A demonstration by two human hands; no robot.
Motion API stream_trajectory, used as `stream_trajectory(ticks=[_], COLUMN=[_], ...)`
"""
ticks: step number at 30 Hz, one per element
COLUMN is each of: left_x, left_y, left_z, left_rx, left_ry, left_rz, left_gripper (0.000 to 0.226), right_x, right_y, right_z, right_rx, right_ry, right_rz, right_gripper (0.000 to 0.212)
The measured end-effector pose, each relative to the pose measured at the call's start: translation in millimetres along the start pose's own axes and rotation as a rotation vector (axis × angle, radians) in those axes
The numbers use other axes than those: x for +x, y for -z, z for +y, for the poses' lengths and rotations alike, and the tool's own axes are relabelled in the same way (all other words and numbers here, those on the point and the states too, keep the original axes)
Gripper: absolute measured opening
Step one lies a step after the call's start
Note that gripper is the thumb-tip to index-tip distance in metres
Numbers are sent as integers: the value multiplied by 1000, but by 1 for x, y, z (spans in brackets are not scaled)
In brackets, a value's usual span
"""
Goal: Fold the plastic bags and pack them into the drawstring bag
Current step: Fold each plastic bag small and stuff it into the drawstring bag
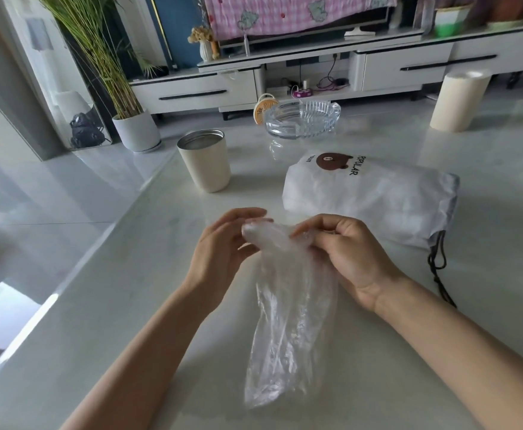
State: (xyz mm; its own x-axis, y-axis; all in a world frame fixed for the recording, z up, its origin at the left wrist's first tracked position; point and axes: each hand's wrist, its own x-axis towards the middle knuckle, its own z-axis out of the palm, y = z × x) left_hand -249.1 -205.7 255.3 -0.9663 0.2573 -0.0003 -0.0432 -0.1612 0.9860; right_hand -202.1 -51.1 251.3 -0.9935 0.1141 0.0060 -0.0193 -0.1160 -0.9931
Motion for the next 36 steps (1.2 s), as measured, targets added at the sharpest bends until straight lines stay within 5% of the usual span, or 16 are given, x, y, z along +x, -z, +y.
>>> stream_trajectory(ticks=[4, 8, 12, 15, 17, 21, 25, 28, 32, 36], left_x=[-5, -13, -8, -4, -4, -4, -3, -4, -9, -16], left_y=[-4, -6, 4, 12, 13, 16, 11, 2, -4, -5], left_z=[7, 10, 6, 8, 10, 5, 1, -1, -1, 4], left_rx=[-150, 37, 93, 19, 11, 151, 254, 401, 269, 77], left_ry=[267, 361, 299, 265, 256, 137, 3, -137, -109, 94], left_rz=[-123, -383, -331, -232, -183, -90, 31, 86, 9, -169], left_gripper=[47, 33, 24, 22, 22, 15, 19, 11, 9, 25], right_x=[-4, -3, -2, -6, -13, -19, -20, -17, -10, -9], right_y=[-6, -5, 6, 13, 9, -20, -22, -16, -17, -15], right_z=[-4, -3, -3, 0, 9, 15, 15, 15, 13, 10], right_rx=[-81, -108, -184, -894, -1206, -1118, -665, -398, -385, -415], right_ry=[89, 158, 175, 585, 771, 908, 611, 346, 175, 81], right_rz=[-55, -13, -14, 101, -24, -236, -335, -357, -323, -204], right_gripper=[59, 56, 37, 57, 78, 46, 18, 18, 49, 40])
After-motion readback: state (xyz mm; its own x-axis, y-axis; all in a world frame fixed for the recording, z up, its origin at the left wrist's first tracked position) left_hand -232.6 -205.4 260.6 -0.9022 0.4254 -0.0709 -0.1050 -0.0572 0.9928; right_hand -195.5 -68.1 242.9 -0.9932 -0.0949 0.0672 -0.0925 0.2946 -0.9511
